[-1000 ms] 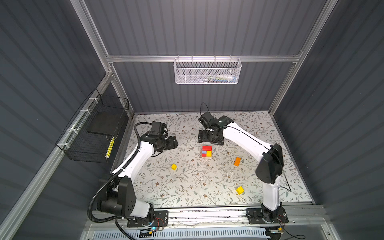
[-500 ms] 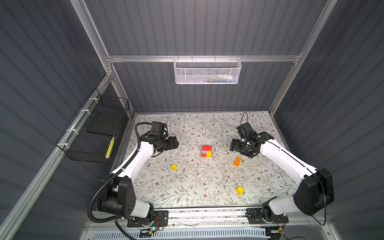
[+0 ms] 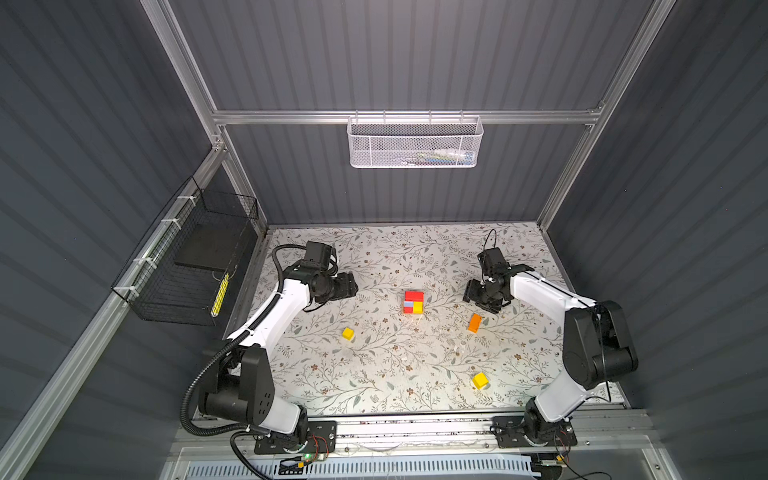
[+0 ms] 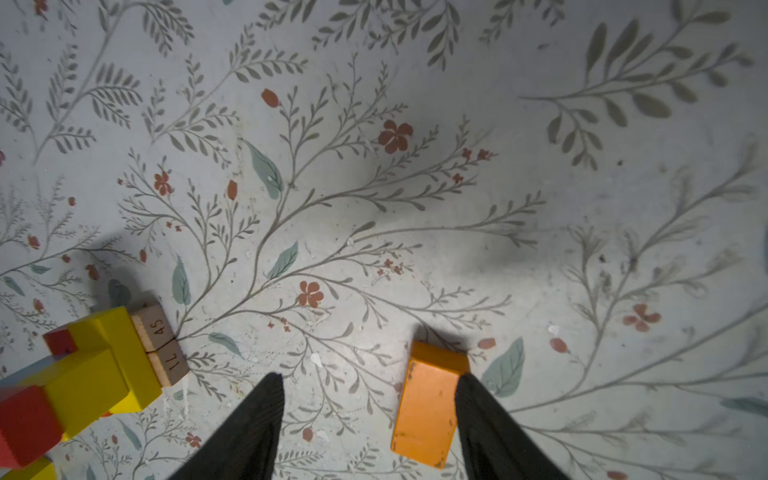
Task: Build the wood block tower
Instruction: 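Move the right gripper over the orange bar nearer the robot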
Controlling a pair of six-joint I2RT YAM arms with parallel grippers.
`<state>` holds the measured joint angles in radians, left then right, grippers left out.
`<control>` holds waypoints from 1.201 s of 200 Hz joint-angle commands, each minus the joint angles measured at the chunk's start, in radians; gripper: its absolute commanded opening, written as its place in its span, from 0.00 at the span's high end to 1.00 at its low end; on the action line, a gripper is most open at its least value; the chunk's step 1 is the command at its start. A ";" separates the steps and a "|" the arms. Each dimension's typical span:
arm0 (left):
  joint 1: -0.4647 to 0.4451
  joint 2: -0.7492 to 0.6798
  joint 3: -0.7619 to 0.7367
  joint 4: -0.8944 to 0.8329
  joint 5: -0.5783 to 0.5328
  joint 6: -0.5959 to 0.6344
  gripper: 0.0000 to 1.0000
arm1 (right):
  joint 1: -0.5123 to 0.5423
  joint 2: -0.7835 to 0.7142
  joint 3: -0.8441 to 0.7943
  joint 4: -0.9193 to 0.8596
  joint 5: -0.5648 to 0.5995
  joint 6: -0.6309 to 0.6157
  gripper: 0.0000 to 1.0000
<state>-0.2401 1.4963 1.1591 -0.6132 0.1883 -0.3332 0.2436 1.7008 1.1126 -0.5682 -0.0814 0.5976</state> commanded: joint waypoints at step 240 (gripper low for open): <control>0.010 0.024 0.025 -0.019 0.041 0.031 0.26 | 0.080 -0.068 -0.194 0.063 -0.024 0.145 0.46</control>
<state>-0.2401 1.5169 1.1664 -0.6163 0.2047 -0.3222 0.2901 1.6520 0.9318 -0.4652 -0.1261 0.6991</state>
